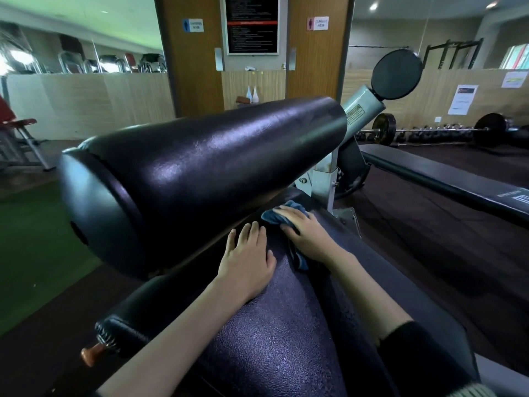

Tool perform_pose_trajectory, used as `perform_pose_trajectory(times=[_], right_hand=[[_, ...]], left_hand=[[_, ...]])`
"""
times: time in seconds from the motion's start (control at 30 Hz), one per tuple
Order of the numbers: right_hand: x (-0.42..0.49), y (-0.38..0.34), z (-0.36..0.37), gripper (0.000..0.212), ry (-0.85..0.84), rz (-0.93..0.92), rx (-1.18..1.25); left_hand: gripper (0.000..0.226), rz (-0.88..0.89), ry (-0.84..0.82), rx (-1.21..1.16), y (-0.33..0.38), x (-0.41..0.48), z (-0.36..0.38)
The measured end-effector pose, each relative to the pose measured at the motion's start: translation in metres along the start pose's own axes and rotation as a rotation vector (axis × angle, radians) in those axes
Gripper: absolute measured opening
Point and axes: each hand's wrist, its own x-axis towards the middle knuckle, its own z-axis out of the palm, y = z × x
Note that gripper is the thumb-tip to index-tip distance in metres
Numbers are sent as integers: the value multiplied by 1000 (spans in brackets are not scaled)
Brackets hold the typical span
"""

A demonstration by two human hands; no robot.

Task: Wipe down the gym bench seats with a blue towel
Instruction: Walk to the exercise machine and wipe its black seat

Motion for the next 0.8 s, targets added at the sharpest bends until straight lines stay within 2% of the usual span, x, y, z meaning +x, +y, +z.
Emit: perform_pose_trajectory(times=[0.13, 0.37, 0.53, 0.7, 0.8], right_hand=[[6, 9, -3, 40, -36, -117, 21], [45, 28, 1, 41, 20, 117, -3], [36, 21, 3, 42, 27, 135, -25], [6, 8, 4, 42, 44, 52, -37], [0, 4, 3, 42, 54, 96, -43]], left_hand=[[60, 4, 4, 11, 1, 1, 1], [58, 18, 6, 30, 2, -1, 0], [54, 27, 11, 29, 4, -3, -4], [51, 26, 8, 35, 6, -3, -6], [45, 7, -6, 59, 13, 2, -10]])
